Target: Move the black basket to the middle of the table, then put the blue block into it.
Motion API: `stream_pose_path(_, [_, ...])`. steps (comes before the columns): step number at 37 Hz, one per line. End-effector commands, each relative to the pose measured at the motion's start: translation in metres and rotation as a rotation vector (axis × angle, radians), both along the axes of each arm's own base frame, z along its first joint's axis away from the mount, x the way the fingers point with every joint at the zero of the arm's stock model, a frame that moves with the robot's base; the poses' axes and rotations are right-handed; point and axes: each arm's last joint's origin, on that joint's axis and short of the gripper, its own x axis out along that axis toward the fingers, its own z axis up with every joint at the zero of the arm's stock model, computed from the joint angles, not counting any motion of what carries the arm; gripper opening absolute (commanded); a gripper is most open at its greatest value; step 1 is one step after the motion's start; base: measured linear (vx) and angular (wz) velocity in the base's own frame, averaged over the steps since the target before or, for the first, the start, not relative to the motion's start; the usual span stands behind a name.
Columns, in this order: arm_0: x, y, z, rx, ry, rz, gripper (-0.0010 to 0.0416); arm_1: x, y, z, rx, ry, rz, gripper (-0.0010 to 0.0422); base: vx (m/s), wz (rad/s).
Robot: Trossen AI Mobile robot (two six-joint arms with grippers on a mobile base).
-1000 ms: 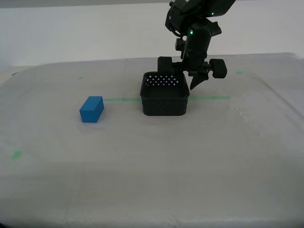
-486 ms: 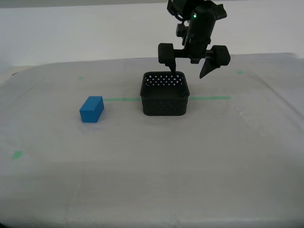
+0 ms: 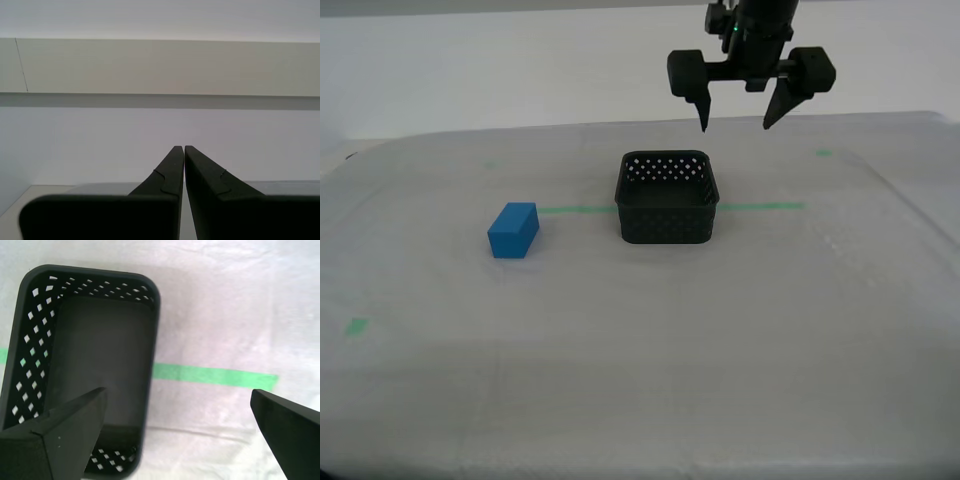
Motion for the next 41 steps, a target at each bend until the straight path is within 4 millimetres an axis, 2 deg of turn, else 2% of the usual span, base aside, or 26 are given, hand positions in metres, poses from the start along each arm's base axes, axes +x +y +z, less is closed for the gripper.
stream_pose_path(1, [-0.002, -0.008, 0.012, -0.014, -0.004, -0.002, 0.0397, 0.000, 0.000, 0.000, 0.001, -0.004, 0.000, 0.0000, 0.000, 0.000])
stream_pose_path(5, [-0.004, -0.017, 0.025, -0.026, -0.026, 0.005, 0.0401, 0.000, 0.000, 0.000, 0.001, -0.004, 0.000, 0.0000, 0.000, 0.000])
stream_pose_path(13, [-0.007, -0.043, 0.038, -0.034, -0.051, -0.012, 0.0400, 0.000, 0.000, 0.001, 0.001, -0.004, 0.000, 0.0000, 0.000, 0.000])
stream_pose_path(31, [-0.034, -0.124, 0.052, -0.064, -0.092, -0.114, 0.0400, 0.000, 0.000, 0.001, 0.002, -0.005, 0.000, 0.0000, 0.000, 0.000])
stream_pose_path(41, [-0.048, -0.168, 0.051, -0.106, -0.085, -0.149, 0.0400, 0.000, 0.000, 0.001, 0.001, -0.005, 0.000, 0.0000, 0.000, 0.000])
